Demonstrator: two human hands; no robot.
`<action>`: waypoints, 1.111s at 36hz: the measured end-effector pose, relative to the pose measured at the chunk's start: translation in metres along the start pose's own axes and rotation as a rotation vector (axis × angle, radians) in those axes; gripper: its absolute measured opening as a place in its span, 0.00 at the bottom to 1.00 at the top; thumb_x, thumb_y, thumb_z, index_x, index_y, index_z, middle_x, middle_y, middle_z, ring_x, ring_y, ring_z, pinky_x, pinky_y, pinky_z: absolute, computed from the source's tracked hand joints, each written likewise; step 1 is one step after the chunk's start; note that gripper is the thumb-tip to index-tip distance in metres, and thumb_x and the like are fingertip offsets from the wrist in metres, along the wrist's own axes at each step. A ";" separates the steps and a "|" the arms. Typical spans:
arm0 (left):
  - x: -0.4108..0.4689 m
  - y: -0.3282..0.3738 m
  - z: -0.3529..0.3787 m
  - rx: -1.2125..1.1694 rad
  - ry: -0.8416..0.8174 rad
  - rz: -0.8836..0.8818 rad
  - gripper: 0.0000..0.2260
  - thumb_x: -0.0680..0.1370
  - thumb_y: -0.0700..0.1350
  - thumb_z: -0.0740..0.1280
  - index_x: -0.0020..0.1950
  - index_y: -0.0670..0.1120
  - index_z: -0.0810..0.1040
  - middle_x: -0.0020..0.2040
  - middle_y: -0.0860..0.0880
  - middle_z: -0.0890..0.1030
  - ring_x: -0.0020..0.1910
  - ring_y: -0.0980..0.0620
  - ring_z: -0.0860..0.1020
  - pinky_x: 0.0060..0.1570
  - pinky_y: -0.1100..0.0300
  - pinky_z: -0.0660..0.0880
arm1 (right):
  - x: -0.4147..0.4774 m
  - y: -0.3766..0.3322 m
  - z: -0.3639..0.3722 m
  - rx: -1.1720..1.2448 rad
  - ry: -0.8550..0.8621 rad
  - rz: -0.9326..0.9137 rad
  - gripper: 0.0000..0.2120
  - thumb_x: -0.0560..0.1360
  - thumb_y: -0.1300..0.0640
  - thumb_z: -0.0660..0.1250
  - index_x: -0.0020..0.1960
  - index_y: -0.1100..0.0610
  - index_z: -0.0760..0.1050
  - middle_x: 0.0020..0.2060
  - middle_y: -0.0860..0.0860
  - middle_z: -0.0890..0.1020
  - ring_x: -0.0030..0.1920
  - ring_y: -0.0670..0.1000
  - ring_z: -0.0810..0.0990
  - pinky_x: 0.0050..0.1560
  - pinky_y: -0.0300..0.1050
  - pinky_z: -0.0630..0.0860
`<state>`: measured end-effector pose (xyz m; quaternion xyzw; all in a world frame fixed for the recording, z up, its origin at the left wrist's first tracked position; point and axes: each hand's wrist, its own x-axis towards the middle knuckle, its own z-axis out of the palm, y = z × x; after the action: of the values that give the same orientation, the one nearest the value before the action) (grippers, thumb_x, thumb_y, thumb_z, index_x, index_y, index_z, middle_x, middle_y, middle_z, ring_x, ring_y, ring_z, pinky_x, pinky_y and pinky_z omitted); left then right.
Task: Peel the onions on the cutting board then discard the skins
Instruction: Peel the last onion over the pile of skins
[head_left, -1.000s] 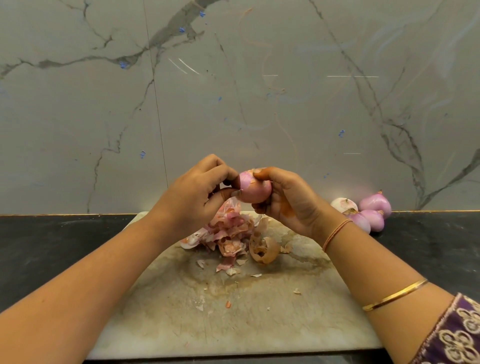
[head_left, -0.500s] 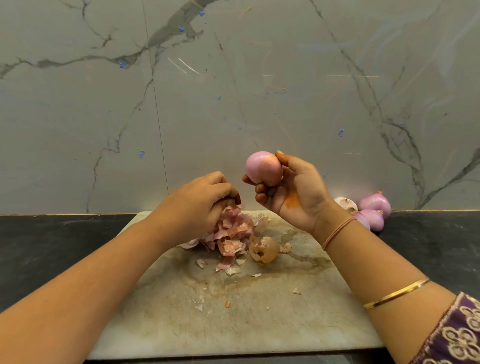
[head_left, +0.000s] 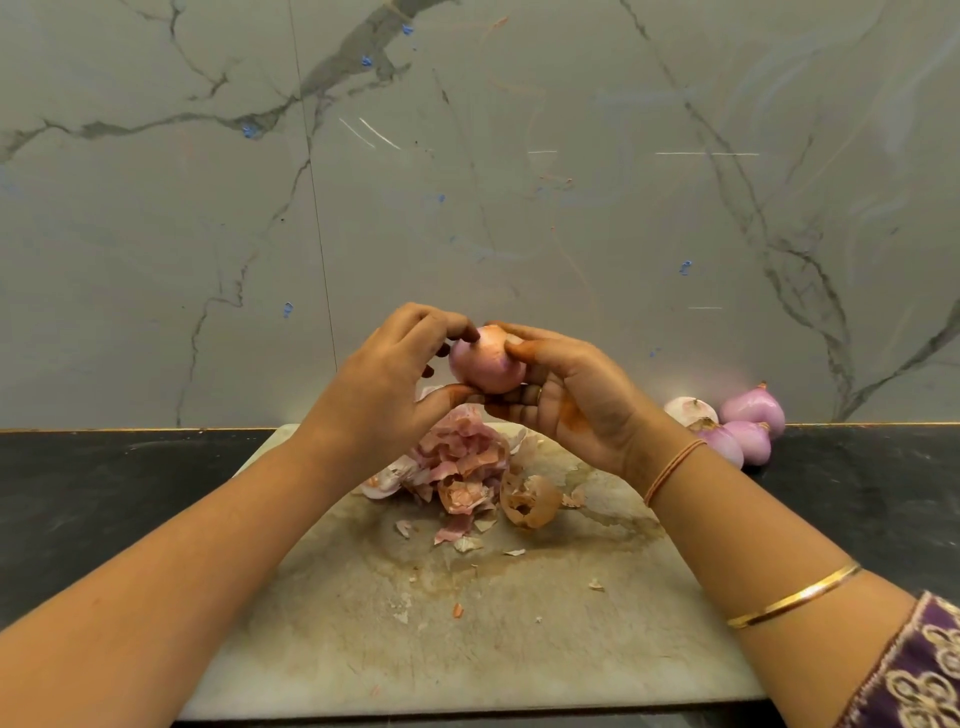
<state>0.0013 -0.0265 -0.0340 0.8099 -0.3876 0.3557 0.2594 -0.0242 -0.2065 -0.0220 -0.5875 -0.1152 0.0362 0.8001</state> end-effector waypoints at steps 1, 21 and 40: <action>0.000 -0.001 0.000 -0.005 0.000 -0.003 0.19 0.73 0.43 0.73 0.62 0.45 0.73 0.55 0.55 0.70 0.51 0.54 0.74 0.48 0.64 0.74 | 0.000 0.000 0.000 -0.017 0.003 -0.008 0.17 0.80 0.62 0.60 0.68 0.61 0.72 0.59 0.64 0.78 0.51 0.59 0.82 0.47 0.46 0.83; -0.002 0.005 0.002 0.070 0.001 -0.017 0.08 0.74 0.37 0.71 0.51 0.43 0.77 0.56 0.46 0.73 0.50 0.48 0.74 0.47 0.51 0.79 | 0.000 0.000 0.000 -0.078 0.013 -0.057 0.12 0.79 0.62 0.63 0.62 0.57 0.75 0.57 0.62 0.79 0.47 0.57 0.82 0.49 0.47 0.82; -0.001 0.006 -0.001 0.025 -0.035 -0.029 0.05 0.74 0.38 0.71 0.47 0.43 0.77 0.51 0.52 0.71 0.46 0.49 0.75 0.47 0.48 0.79 | 0.003 -0.001 -0.005 -0.017 0.198 0.060 0.23 0.79 0.45 0.61 0.62 0.64 0.71 0.45 0.62 0.81 0.30 0.49 0.80 0.31 0.40 0.77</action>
<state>-0.0043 -0.0281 -0.0334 0.8247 -0.3759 0.3425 0.2475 -0.0200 -0.2111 -0.0225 -0.5980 -0.0181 0.0009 0.8013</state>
